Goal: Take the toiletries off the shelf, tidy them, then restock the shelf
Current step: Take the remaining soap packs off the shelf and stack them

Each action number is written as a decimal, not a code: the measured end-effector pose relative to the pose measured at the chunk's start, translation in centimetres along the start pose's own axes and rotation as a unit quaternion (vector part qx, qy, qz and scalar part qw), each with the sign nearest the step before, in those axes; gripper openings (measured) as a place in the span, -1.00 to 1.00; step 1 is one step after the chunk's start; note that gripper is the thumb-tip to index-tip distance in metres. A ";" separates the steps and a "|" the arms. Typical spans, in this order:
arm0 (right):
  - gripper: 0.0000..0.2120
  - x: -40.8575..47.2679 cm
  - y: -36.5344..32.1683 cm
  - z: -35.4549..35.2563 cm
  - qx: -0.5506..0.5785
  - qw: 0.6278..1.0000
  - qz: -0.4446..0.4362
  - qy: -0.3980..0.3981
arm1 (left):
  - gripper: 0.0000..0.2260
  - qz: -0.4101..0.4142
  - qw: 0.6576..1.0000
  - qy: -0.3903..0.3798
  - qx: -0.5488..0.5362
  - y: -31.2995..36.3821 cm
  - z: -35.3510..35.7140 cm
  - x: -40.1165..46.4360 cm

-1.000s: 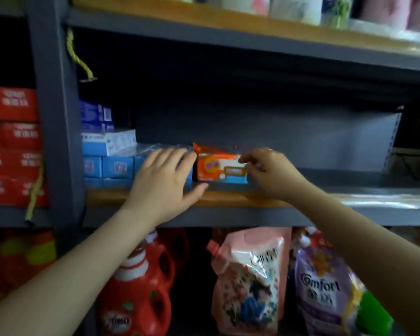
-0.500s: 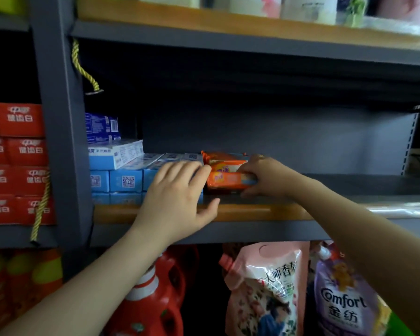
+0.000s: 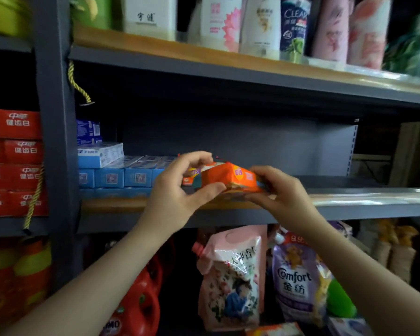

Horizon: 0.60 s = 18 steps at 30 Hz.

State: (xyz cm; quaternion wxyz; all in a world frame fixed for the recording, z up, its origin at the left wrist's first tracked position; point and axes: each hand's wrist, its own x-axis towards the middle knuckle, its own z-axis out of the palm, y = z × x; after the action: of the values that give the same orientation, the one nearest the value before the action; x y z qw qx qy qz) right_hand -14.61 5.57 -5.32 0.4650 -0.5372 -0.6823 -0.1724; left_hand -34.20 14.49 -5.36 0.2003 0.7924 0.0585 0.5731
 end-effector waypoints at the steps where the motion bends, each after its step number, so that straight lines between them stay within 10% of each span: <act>1: -0.60 -0.6 -0.1 0.0 0.004 1.000 0.009 -0.009 | -0.59 0.005 1.000 -0.010 -0.009 0.8 0.2 -0.2; 11: -0.60 -3.5 -1.4 -0.9 0.019 0.998 0.065 -0.006 | -0.62 0.014 0.993 -0.057 0.106 0.4 0.5 -2.8; 18: -0.67 -4.7 -3.6 -2.8 0.166 0.975 0.112 -0.100 | -0.70 -0.159 0.966 -0.018 -0.202 -2.0 1.4 -5.8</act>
State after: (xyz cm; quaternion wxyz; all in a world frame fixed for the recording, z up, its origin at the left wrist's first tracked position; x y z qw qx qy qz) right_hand -16.62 -0.53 -6.77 0.4933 -0.5400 -0.6800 0.0514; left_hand -34.61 14.08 -11.60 0.4453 0.7266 0.0631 0.5194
